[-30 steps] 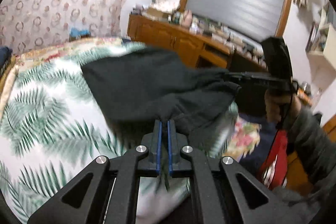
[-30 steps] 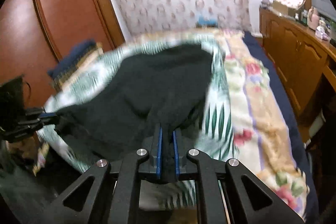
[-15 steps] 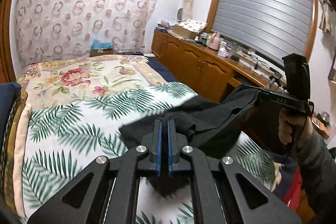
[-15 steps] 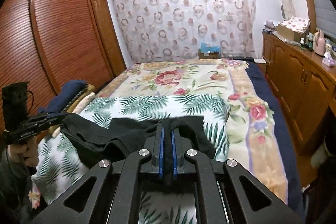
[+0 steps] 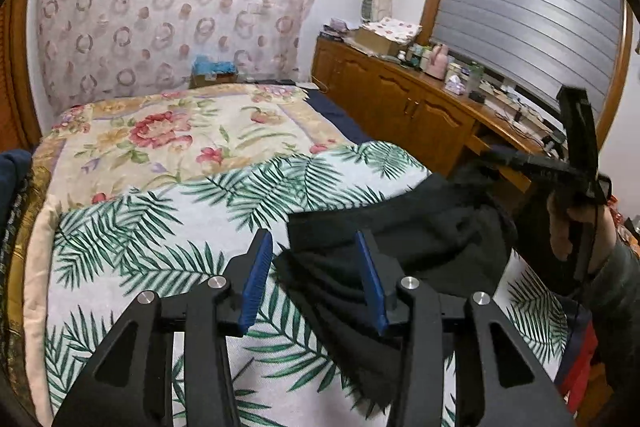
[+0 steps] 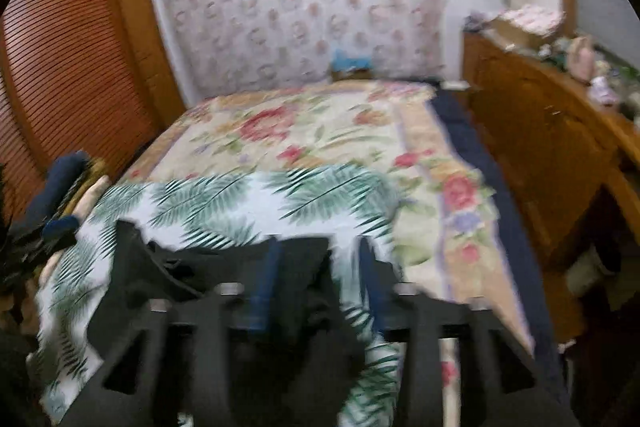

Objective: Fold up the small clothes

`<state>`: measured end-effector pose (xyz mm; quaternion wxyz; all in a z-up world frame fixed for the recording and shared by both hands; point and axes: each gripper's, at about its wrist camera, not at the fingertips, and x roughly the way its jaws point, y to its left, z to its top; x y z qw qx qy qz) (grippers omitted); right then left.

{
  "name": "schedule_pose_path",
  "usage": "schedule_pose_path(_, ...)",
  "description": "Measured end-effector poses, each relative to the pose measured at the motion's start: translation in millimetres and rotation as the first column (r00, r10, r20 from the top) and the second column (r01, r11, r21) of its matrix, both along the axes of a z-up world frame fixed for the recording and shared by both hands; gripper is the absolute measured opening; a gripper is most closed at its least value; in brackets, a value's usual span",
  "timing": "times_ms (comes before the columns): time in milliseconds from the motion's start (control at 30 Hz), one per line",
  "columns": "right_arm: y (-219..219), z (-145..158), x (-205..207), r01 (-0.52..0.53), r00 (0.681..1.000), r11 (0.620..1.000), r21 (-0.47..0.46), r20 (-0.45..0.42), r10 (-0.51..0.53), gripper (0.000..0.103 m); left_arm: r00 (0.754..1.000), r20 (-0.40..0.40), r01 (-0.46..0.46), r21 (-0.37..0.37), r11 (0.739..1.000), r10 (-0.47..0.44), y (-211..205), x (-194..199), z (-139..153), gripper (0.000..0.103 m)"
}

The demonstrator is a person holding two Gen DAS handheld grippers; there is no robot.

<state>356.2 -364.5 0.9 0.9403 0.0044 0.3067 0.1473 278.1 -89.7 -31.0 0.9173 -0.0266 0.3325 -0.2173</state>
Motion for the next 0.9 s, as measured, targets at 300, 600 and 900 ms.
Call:
schedule_pose_path(300, 2.0, -2.8, -38.9, -0.080, 0.997, 0.996, -0.027, 0.006, 0.081, 0.067, 0.992, -0.121, 0.047, 0.036, 0.998, -0.043, -17.8, 20.1, -31.1, 0.044)
schedule_pose_path(600, 24.2, -35.0, -0.2, -0.143, 0.983, 0.988, -0.055, -0.127, 0.135, 0.068, 0.980, -0.194, 0.056, 0.083, 0.995, -0.039, -33.9, 37.6, -50.0, 0.081)
schedule_pose_path(900, 19.6, -43.8, 24.6, -0.159, 0.967, 0.987, -0.005, -0.204, 0.155, 0.071, 0.970, -0.238, 0.052, -0.019, 0.998, -0.055, -29.0, 46.8, -58.1, 0.075)
